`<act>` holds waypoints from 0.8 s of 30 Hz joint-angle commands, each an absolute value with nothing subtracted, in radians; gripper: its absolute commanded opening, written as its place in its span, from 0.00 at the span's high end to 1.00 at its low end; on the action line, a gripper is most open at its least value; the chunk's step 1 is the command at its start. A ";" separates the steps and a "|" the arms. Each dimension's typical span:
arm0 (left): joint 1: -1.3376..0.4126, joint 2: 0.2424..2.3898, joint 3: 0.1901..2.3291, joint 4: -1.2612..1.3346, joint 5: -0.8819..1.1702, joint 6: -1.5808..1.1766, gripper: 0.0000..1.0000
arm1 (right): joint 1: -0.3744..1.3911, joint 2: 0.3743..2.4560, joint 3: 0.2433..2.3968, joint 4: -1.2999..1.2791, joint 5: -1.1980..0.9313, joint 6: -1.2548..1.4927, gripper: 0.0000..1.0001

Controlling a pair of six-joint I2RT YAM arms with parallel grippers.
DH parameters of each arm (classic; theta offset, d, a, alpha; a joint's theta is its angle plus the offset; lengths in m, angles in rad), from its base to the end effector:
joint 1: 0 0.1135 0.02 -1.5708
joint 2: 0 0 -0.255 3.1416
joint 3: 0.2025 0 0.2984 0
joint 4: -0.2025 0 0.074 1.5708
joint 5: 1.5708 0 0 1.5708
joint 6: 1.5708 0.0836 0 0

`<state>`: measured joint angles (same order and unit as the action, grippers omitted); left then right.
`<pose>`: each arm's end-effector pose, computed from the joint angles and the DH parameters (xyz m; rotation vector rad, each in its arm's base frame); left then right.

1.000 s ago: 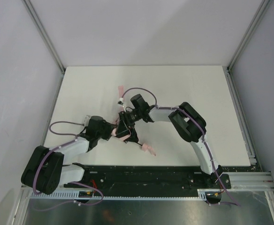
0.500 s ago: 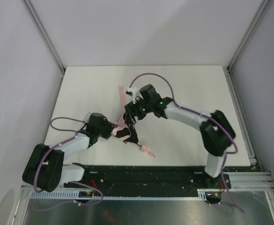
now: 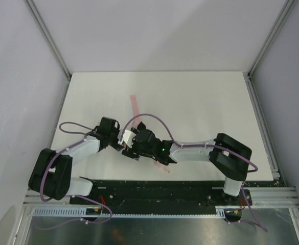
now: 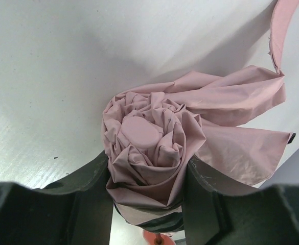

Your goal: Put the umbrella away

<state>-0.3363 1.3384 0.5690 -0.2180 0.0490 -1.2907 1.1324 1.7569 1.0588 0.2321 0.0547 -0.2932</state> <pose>0.2816 -0.1028 0.0699 -1.2247 2.4119 -0.6358 0.2038 0.4239 0.1514 -1.3262 1.5876 0.4677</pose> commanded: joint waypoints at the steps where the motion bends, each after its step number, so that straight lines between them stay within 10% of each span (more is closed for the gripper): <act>1: -0.335 1.370 0.575 -0.401 0.076 -1.273 0.95 | 1.159 1.835 1.050 0.417 0.225 -0.422 0.22; 11: -0.321 1.352 0.571 -0.427 0.084 -1.296 0.94 | 1.167 1.981 1.046 0.359 0.257 -0.426 0.27; 24: -0.305 1.350 0.613 -0.427 0.111 -1.276 0.73 | 1.144 2.040 1.059 0.154 0.081 -0.264 0.82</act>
<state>-0.3111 1.3445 0.5877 -0.3130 0.1089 -1.3109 1.1595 1.9709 1.0630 0.3412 0.1623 -0.3389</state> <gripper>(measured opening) 0.465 0.408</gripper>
